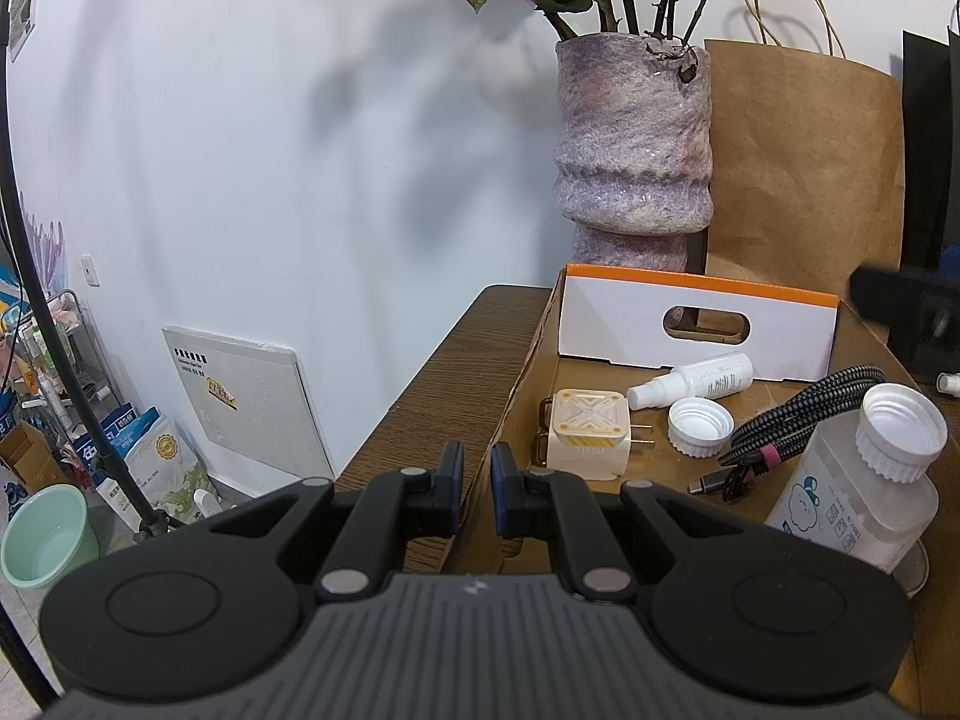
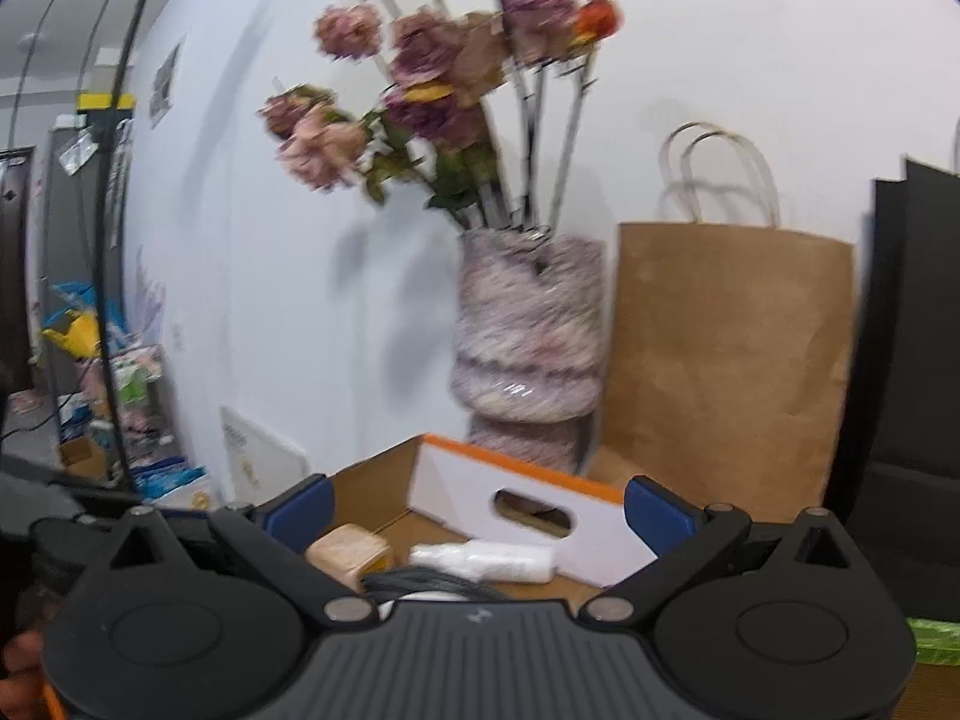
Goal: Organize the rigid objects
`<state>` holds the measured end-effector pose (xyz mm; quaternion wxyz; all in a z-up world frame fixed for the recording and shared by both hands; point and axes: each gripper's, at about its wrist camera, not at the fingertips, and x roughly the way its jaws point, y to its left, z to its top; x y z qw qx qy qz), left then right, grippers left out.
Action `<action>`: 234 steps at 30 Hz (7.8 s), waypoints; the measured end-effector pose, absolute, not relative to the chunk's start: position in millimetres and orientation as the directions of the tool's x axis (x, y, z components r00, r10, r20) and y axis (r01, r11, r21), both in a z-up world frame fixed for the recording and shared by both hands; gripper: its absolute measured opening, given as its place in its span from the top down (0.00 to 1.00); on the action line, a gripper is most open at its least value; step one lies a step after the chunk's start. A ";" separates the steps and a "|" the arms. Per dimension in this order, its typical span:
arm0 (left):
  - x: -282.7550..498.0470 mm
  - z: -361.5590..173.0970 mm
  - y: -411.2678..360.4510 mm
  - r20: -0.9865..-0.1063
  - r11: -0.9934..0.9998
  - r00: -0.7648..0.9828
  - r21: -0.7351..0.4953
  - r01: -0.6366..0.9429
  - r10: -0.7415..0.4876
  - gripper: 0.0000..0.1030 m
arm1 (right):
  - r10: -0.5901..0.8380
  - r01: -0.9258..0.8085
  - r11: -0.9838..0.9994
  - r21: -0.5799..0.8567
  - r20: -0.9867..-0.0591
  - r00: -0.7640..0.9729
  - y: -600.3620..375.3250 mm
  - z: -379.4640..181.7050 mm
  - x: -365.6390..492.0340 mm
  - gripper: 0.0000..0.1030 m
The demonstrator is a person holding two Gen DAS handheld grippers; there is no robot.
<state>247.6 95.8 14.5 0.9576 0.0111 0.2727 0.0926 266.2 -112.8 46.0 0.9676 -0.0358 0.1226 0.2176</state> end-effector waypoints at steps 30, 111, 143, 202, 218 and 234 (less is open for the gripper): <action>247.8 14.4 95.8 -0.520 0.982 0.834 0.072 -0.172 0.184 0.90 | -0.150 0.218 0.971 0.101 -0.454 0.879 -329.2 -20.7 347.1 0.00; 248.0 14.6 96.2 -0.518 0.982 0.835 0.074 -0.173 0.186 0.90 | 0.168 -0.292 0.951 -0.105 -0.616 0.769 -272.6 -33.9 311.1 0.32; 248.2 14.6 96.2 -0.518 0.982 0.835 0.075 -0.173 0.187 0.90 | 0.268 -0.252 0.963 0.093 -0.299 0.916 -211.3 47.0 287.7 0.71; -17.9 64.2 36.5 -0.321 0.995 0.947 0.087 0.047 -0.016 0.00 | 0.260 -0.263 0.964 0.027 -0.285 0.923 -198.4 60.8 -16.3 0.00; -60.3 63.0 28.5 -0.325 0.996 0.945 0.067 0.066 -0.041 0.00 | 0.242 -0.235 0.970 0.060 -0.307 0.921 -213.6 53.3 -64.8 0.00; -64.0 59.9 32.0 -0.348 0.997 0.937 0.060 0.053 -0.029 0.00 | 0.240 -0.232 0.971 0.064 -0.320 0.917 -213.8 50.1 -68.3 0.00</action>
